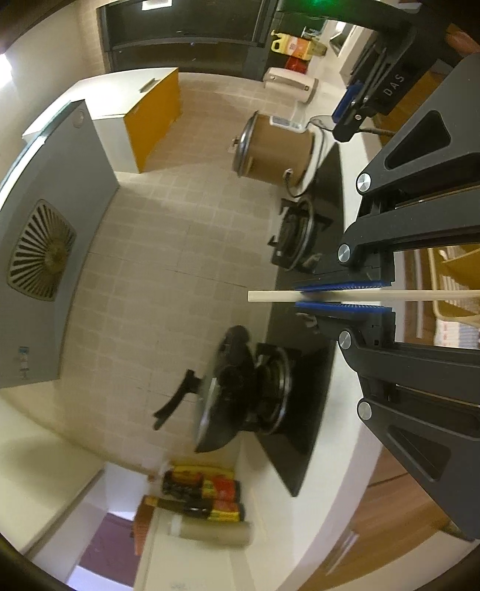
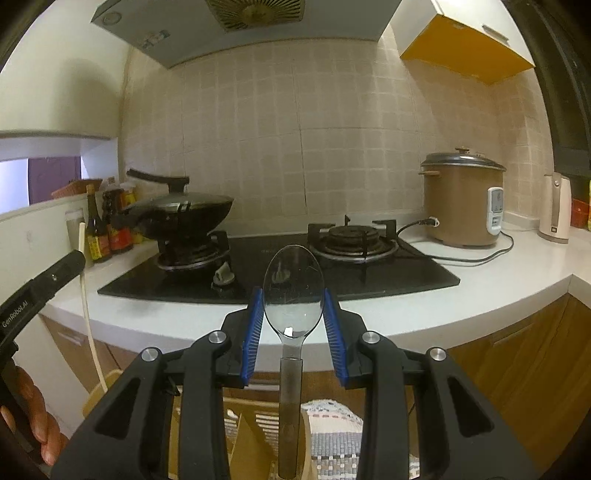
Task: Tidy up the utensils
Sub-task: 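Open the left gripper over the basket while the right gripper releases the spoon into it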
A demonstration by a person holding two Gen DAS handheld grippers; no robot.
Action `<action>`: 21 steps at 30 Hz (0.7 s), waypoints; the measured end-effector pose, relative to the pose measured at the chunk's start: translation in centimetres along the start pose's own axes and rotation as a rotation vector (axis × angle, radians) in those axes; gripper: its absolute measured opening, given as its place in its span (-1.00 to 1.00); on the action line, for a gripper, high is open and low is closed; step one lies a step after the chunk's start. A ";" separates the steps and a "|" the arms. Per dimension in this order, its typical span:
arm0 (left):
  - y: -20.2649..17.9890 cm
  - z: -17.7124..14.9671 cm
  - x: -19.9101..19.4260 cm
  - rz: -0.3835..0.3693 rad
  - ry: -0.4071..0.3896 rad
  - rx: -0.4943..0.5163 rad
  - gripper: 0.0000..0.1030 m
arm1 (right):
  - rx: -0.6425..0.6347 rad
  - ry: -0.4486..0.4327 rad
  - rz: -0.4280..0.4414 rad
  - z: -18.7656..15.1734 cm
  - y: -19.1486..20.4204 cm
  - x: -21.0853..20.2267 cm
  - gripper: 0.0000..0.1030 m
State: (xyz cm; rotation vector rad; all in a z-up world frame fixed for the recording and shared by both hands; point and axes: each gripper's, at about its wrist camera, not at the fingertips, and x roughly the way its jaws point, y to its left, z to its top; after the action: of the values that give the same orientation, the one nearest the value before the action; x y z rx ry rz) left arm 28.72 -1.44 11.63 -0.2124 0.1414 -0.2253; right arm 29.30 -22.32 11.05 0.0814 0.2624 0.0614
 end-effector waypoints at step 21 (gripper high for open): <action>3.7 2.0 -8.5 -0.122 0.257 -0.096 -0.19 | 0.175 0.208 0.076 0.5 -3.1 -7.9 0.15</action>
State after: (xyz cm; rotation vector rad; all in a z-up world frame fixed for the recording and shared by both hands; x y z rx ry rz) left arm 21.59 4.52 13.72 -0.2879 0.3952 -0.3675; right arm 22.00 -26.03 13.23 0.2600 0.4726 0.1224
